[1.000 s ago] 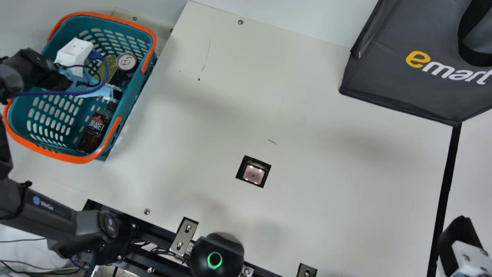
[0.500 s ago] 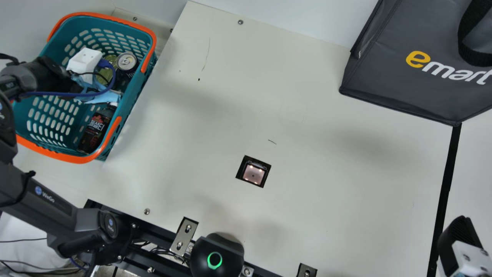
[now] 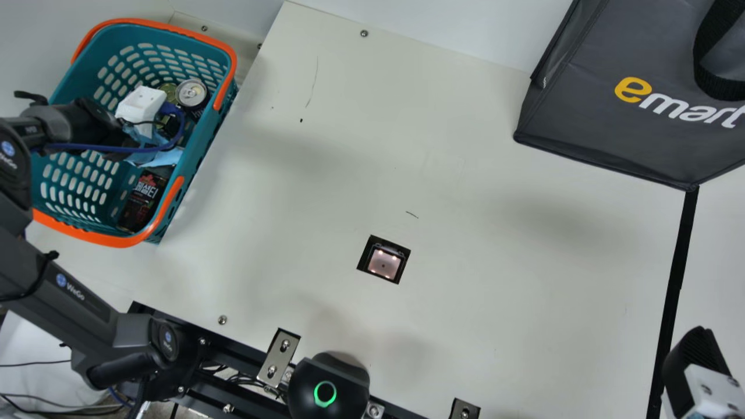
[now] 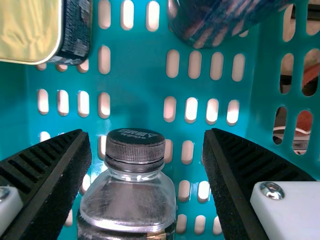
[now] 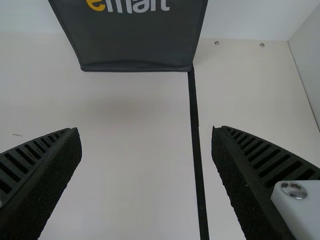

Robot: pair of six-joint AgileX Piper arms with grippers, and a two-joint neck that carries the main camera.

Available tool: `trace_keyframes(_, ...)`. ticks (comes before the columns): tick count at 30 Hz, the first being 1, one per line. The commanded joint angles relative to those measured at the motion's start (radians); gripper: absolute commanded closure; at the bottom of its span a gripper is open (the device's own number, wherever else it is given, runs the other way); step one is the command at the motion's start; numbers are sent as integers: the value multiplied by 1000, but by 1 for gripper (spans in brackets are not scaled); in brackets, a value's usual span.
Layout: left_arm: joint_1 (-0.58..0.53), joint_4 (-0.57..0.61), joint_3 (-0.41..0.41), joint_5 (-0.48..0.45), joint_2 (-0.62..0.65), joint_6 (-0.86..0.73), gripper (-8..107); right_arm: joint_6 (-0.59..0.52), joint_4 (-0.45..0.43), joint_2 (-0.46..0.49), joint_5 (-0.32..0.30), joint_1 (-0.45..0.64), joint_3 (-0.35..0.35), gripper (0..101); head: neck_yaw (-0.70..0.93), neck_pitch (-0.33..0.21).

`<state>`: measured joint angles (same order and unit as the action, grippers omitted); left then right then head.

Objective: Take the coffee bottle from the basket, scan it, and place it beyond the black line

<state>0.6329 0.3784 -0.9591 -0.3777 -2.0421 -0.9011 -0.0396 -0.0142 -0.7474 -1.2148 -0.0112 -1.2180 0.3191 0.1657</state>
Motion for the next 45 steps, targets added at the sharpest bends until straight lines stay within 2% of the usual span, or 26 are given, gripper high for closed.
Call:
trace_keyframes(1, 0, 3, 2, 8, -5, -3, 9, 0, 0, 0, 0, 0, 0, 10, 2, -27)
trace_keyframes(15, 12, 45, 3, 55, -50, -49, 9, 0, 0, 0, 0, 0, 0, 10, 2, -27)
trace_keyframes(27, 19, 79, 0, 68, -57, -90, 89, 0, 0, 0, 0, 0, 0, 10, 2, -27)
trace_keyframes(45, 45, 182, 12, -7, 83, -186, 89, 0, 0, 0, -1, 0, 0, 10, 2, -27)
